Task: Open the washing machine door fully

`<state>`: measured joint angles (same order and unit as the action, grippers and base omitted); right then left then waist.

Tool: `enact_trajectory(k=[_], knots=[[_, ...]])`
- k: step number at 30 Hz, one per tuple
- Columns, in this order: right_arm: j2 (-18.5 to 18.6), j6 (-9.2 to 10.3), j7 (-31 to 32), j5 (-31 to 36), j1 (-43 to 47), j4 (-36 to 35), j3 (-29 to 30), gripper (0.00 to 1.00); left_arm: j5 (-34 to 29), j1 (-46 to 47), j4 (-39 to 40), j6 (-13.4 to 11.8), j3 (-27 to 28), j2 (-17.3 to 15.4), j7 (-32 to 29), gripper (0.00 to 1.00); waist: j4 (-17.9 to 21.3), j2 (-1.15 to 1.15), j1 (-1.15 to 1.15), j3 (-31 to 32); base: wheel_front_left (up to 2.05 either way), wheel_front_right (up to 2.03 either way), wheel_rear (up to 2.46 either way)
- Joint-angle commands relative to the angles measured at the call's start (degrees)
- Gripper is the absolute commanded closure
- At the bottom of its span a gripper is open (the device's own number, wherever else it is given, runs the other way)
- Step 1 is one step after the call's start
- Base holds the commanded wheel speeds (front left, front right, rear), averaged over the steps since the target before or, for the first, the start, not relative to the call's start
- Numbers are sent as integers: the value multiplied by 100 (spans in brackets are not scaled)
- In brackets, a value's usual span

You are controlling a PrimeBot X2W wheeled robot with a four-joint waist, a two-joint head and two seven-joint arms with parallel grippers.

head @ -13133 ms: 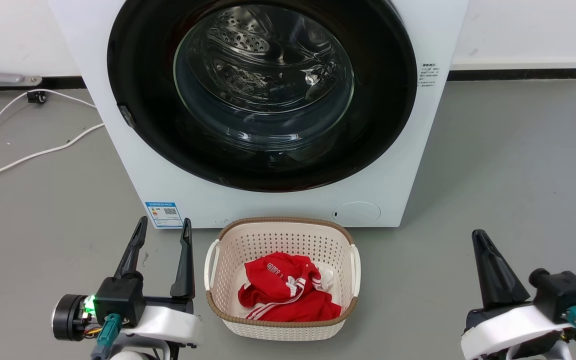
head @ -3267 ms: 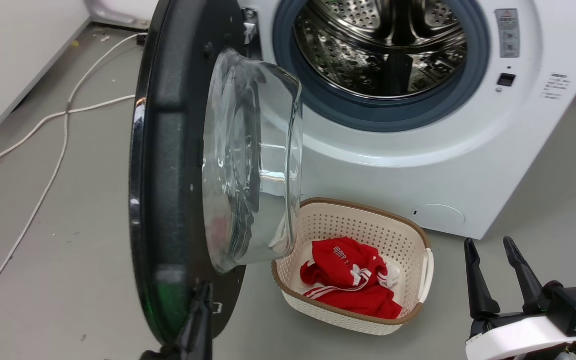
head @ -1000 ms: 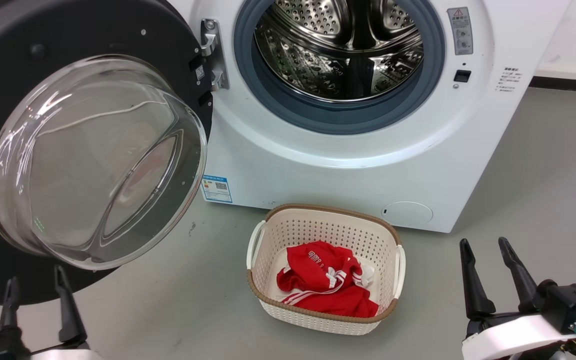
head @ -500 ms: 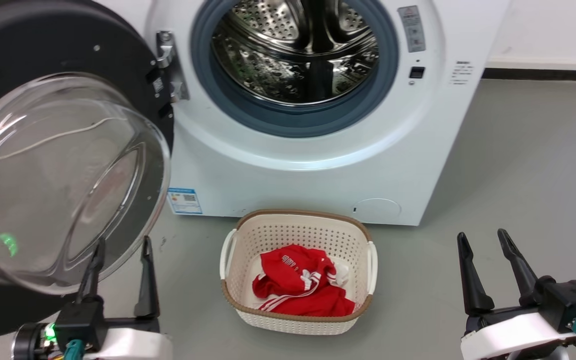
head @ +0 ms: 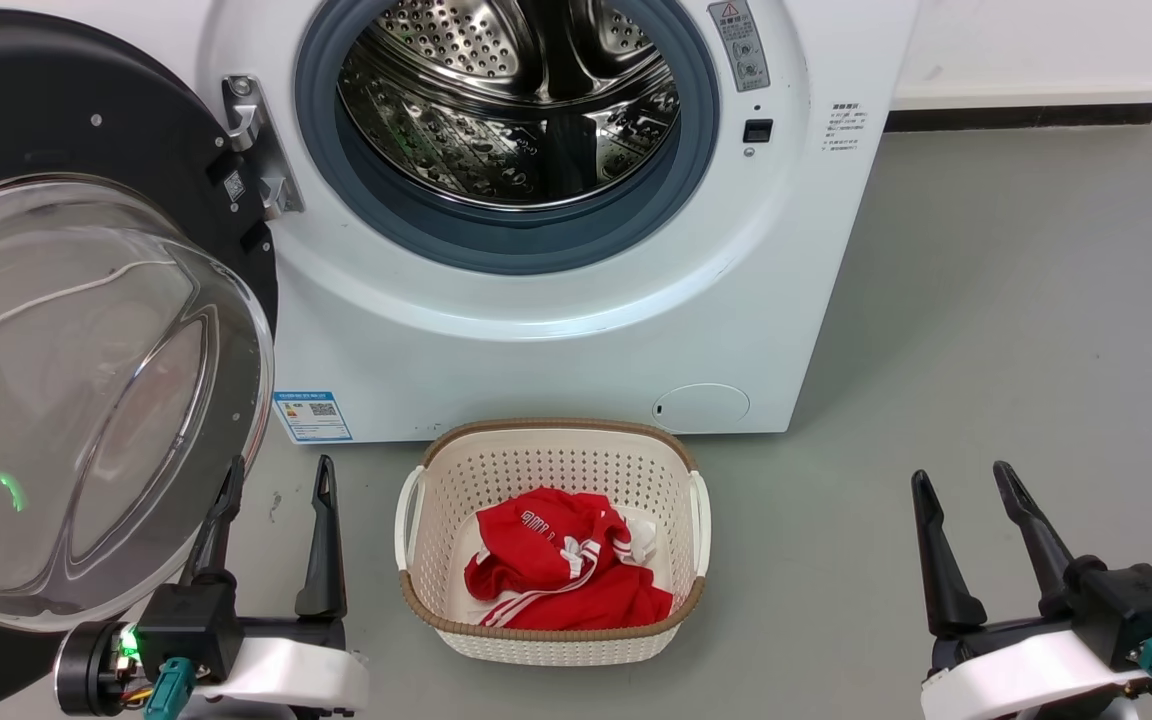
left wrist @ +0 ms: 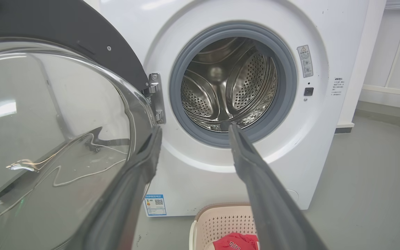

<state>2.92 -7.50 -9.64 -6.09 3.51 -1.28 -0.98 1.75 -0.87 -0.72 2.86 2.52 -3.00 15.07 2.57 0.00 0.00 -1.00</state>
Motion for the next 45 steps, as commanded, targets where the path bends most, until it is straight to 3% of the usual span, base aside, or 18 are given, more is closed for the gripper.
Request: enact_trajectory(k=[1, 17, 18, 21, 45], knots=[[-9, 2, -38, -40, 28, 19, -10, 0, 10, 46, -18, -5, 2, -10, 14, 0, -2, 0, 0, -2, 0, 0, 0], [-9, 2, -43, -116, 45, 72, -16, 0, 67, -12, -81, 51, -31, -52, 14, 0, -53, 0, 0, 44, 0, 0, 0], [0, 0, -41, -106, 2, 67, -9, 100, 56, -4, -81, 46, -26, -32, 0, 100, -54, 0, 0, 45, 0, 0, 0], [-1, 0, -44, -144, 50, 180, -25, 100, 91, -33, -233, 49, -12, -9, -33, 100, -54, 0, 0, 45, 0, 0, 0], [154, 0, 299, -2893, -273, 570, 14, 100, 2808, 209, -555, 178, 114, -4, -681, 100, -94, 0, 0, 52, 0, 0, 0]])
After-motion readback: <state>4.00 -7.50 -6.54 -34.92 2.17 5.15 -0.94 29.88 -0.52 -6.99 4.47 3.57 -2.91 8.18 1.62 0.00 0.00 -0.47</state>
